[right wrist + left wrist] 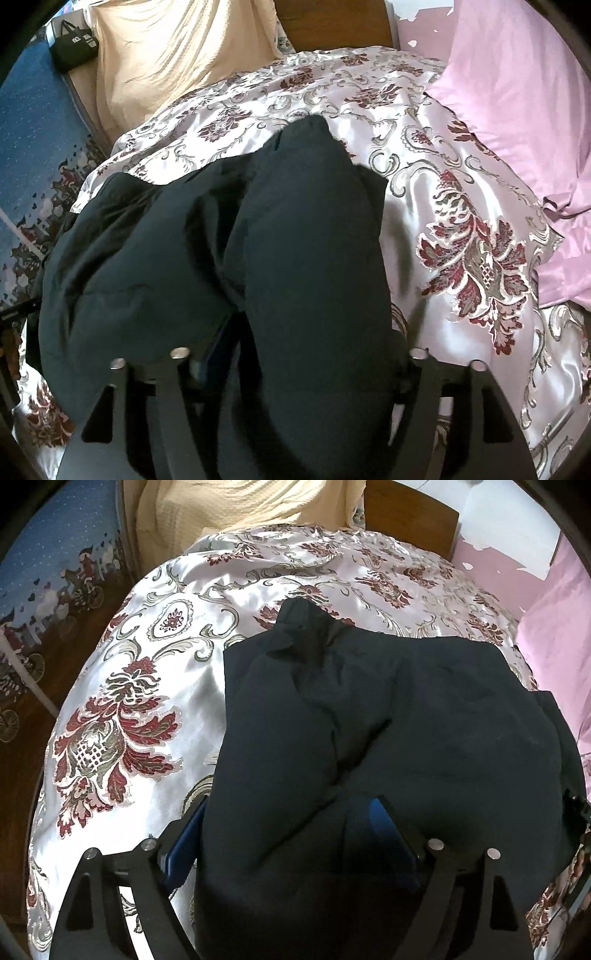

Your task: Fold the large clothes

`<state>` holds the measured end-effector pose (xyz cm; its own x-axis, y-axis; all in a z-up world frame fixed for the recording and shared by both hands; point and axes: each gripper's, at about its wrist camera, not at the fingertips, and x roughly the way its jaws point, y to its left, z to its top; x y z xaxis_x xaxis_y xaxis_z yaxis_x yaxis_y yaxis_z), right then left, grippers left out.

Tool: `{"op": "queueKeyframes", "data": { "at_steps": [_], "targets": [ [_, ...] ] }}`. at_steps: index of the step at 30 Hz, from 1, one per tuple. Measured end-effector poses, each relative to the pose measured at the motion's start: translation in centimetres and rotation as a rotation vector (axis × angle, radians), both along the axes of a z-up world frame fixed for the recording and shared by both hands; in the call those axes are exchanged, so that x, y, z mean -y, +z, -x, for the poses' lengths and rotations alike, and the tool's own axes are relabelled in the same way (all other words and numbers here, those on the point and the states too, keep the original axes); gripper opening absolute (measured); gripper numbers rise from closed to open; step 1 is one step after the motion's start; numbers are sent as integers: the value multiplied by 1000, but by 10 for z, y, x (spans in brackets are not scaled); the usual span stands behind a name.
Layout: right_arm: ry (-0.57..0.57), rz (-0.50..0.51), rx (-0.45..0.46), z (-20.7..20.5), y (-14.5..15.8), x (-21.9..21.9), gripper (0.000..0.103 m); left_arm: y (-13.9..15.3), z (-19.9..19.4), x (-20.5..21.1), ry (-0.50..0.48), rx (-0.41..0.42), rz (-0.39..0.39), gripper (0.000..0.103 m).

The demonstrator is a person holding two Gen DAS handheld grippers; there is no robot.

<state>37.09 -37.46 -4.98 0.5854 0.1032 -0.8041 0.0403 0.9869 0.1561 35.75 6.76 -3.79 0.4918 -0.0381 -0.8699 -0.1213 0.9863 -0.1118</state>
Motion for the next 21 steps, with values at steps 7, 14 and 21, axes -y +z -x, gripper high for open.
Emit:
{"op": "queueKeyframes", "data": {
  "at_steps": [7,14,21],
  "targets": [
    [1,60,38,6,10,-5,81,0,4,2,0,9,-6,103],
    [16,102,88,12,24,-12,98,6,9,-2,17,60,-1,103],
    [9,116,112,16,28,-16,101,14,16,-11,41,127,14,103]
  ]
}}
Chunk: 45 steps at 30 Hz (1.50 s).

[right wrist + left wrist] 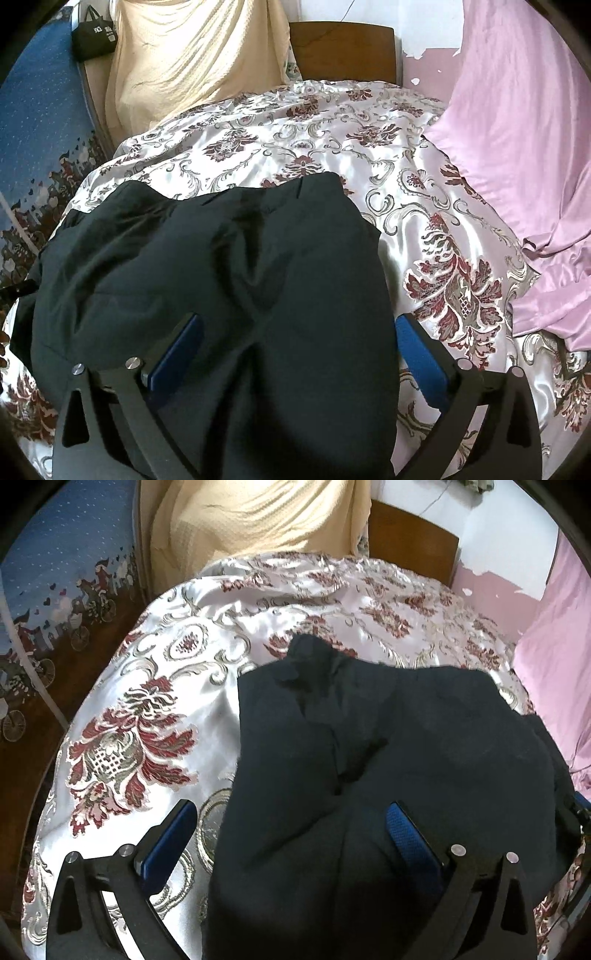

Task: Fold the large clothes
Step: 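Open both grippers and pull them back from the folded black jacket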

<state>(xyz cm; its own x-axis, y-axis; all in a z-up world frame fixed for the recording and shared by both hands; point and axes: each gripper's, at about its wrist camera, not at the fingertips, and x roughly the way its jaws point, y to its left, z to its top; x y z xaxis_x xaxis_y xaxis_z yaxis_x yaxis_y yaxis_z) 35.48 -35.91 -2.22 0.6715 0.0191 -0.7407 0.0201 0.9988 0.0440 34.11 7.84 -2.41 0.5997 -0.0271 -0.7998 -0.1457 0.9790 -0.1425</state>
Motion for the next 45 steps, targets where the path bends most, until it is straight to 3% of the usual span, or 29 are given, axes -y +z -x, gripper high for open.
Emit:
{"op": "queueKeyframes", "data": {
  "at_steps": [8,14,33,45],
  "targets": [
    [-25,5,74,12,8,3,101,16,21,-2,49,136,42,103],
    [-44,11,123,29,16,3,102,30,38,8,64,179,40,103],
    [-82,-24,256,110,50,-17,102,46,116,52,-35,253,-25,103],
    [-76,-26,346,175,74,-41,102,61,171,69,-87,357,-36,103]
  ]
}}
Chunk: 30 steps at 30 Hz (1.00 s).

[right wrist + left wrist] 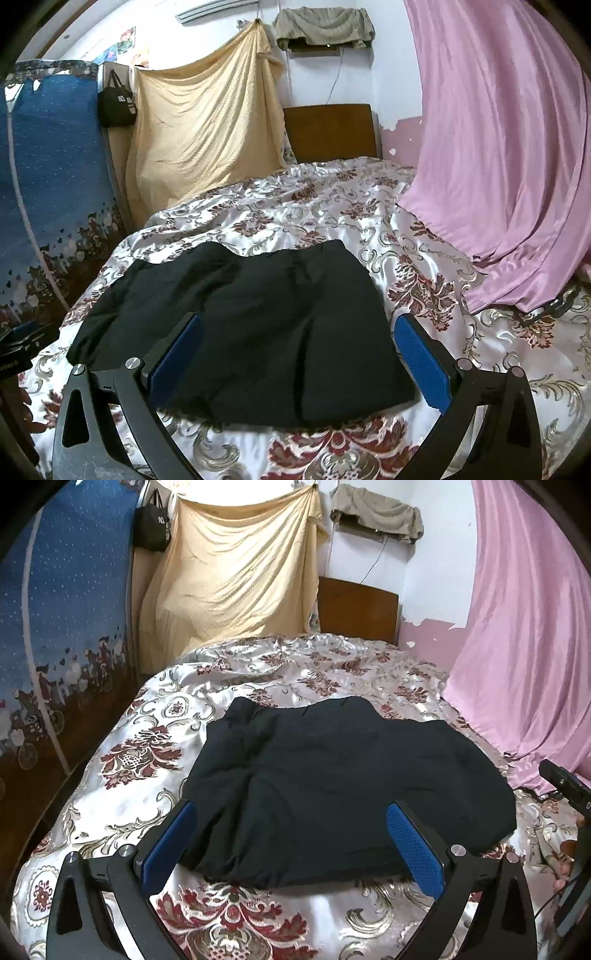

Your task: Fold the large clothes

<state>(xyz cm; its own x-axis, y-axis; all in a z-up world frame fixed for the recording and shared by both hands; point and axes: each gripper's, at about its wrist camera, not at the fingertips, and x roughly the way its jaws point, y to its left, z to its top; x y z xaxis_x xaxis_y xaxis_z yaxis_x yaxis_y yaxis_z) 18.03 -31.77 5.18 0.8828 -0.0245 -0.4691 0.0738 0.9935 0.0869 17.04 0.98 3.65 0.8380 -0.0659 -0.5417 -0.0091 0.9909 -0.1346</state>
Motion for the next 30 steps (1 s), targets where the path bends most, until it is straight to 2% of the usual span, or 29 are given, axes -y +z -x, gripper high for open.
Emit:
{"op": "queueKeyframes", "data": {
  "at_steps": [8,30],
  "targets": [
    [13,11,11,33,4,-23,102,-1,28,-2,-8,22,-2,103],
    [83,39,132,117,-21,-75,102,-19,110,3,28,137,-59,103]
  ]
}}
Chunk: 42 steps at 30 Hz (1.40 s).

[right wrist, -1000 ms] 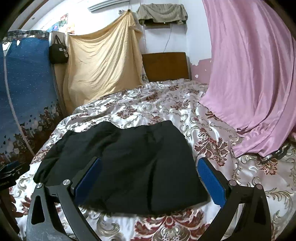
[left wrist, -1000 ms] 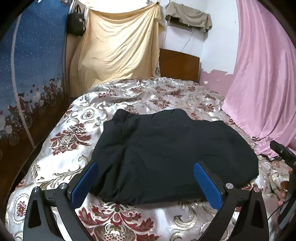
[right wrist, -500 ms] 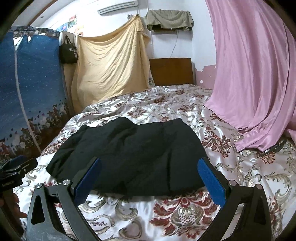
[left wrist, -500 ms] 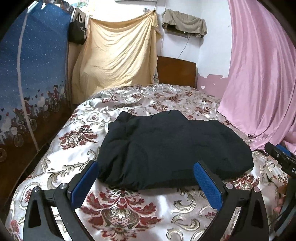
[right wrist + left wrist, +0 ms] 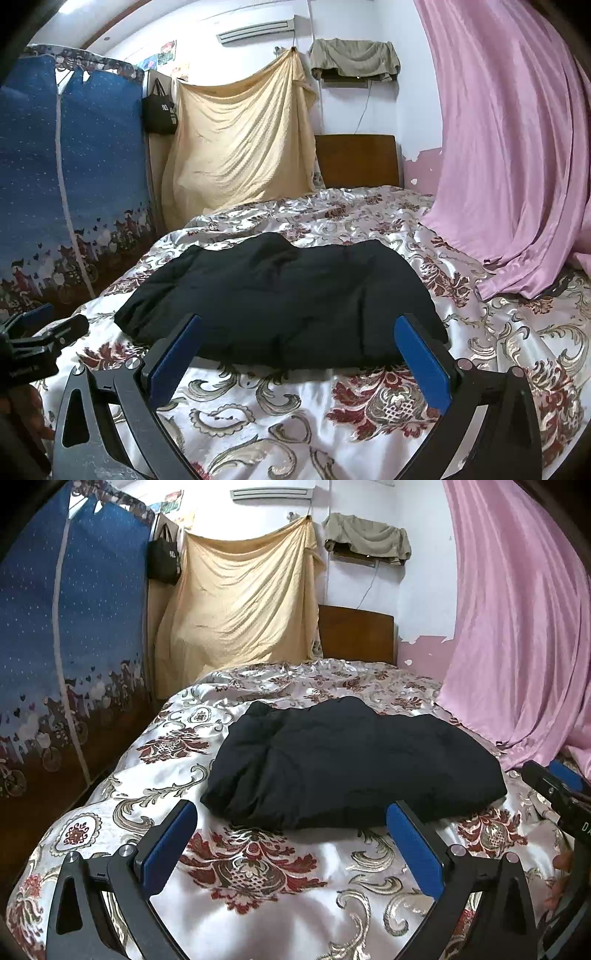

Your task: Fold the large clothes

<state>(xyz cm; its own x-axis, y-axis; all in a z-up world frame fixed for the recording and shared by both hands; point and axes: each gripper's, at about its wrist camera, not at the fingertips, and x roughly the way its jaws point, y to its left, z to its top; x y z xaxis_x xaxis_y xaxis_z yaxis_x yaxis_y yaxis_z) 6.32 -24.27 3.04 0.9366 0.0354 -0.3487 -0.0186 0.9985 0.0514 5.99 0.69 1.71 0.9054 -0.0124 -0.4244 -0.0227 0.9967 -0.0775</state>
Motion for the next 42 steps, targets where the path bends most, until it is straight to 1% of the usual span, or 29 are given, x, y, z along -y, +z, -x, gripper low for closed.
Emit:
{"op": "queueKeyframes", "data": {
  "at_steps": [3,7,10,16,27,31,42],
  "targets": [
    [10,-6,8,9,-3,-1,102,-1,8,4,-6,19,-5,103],
    [9,-12,14,17,-8,-2,102,-2,19,8,-3,51,-32,103],
    [8,-12,21,21,-12,-3,102,-5,23,10,-7,60,-41,103],
    [19,14,41,27,-15,-6,102,-10,24,11,-6,51,-44,103],
    [33,7,28,27,-24,-8,102,-19,24,12,-18,37,-42,103],
    [34,10,23,26,-26,-10,102,-20,24,13,-17,41,-54,103],
    [33,9,21,26,-27,-11,102,-19,25,14,-18,48,-57,103]
  ]
}}
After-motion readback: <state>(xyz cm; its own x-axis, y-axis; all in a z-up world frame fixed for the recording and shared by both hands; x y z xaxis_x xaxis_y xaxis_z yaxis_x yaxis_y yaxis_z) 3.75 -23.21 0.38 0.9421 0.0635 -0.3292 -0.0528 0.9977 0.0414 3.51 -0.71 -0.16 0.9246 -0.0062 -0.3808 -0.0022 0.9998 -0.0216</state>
